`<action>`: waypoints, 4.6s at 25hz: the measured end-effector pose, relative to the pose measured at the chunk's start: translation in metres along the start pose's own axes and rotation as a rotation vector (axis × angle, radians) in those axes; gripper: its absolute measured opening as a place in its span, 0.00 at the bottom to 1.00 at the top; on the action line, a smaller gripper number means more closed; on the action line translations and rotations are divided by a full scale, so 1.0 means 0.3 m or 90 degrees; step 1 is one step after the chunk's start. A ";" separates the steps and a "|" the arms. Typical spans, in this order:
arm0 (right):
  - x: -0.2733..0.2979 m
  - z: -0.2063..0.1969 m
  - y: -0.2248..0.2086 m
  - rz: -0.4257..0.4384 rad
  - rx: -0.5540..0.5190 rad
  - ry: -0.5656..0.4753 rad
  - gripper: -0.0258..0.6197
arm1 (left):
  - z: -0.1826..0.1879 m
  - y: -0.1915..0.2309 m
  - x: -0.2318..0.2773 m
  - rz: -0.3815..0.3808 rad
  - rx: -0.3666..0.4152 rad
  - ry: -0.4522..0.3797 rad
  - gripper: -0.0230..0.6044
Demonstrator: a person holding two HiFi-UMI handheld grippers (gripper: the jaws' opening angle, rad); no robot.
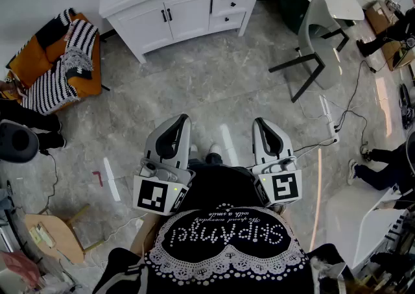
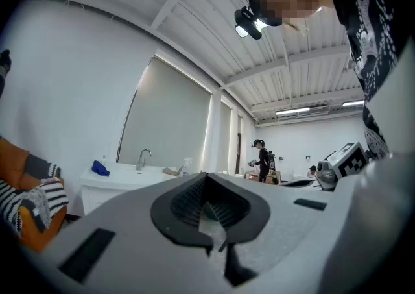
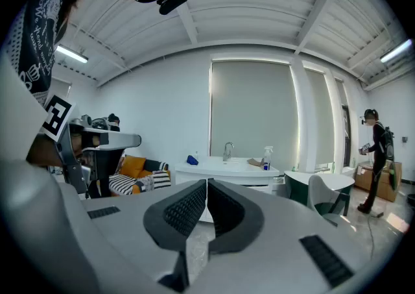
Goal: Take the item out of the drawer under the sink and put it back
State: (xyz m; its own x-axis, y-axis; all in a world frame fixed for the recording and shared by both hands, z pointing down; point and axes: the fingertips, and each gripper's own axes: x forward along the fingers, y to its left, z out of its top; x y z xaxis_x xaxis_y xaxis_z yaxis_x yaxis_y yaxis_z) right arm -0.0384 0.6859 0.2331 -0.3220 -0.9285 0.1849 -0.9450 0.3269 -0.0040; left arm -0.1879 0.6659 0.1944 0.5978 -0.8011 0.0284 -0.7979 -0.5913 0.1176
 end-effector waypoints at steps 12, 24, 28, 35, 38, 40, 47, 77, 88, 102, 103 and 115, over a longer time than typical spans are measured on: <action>-0.008 0.000 0.000 0.022 0.001 -0.006 0.07 | 0.032 -0.048 0.018 -0.007 -0.015 -0.019 0.04; -0.041 0.022 -0.056 0.086 0.050 -0.047 0.07 | 0.025 -0.071 0.074 0.008 -0.018 -0.005 0.04; -0.003 -0.004 -0.074 0.082 0.067 -0.025 0.07 | 0.006 -0.033 0.110 0.009 -0.021 0.011 0.04; 0.124 -0.038 -0.164 0.046 0.095 0.005 0.07 | 0.006 0.052 0.247 -0.006 -0.030 0.010 0.04; 0.209 -0.015 -0.192 0.040 0.101 0.010 0.07 | 0.018 0.106 0.324 -0.013 -0.037 0.011 0.04; 0.280 0.029 -0.204 0.042 0.104 0.003 0.07 | 0.039 0.155 0.385 -0.017 -0.040 0.008 0.04; 0.460 0.130 -0.267 0.015 0.089 -0.029 0.07 | 0.116 0.285 0.558 -0.050 -0.034 -0.007 0.04; 0.807 0.092 -0.432 0.078 0.111 0.024 0.07 | 0.068 0.495 0.805 0.056 -0.062 0.020 0.04; 0.962 0.143 -0.728 0.120 0.088 0.005 0.07 | 0.085 0.438 1.074 0.098 -0.046 0.002 0.04; 1.023 0.153 -0.973 0.128 0.087 -0.006 0.07 | 0.105 0.371 1.288 0.123 -0.030 -0.018 0.04; 1.026 0.150 -0.982 0.128 0.089 -0.005 0.07 | 0.104 0.373 1.295 0.127 -0.031 -0.018 0.04; 1.076 0.125 -1.051 0.121 0.103 0.008 0.07 | 0.093 0.410 1.374 0.141 -0.026 -0.005 0.04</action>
State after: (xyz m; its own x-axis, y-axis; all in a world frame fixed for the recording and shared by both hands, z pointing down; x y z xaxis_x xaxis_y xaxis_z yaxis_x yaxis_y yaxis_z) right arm 0.1534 0.2764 0.2571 -0.4948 -0.8507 0.1776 -0.8648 0.4619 -0.1972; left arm -0.0418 0.2605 0.1930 0.4083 -0.9114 0.0508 -0.9054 -0.3972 0.1500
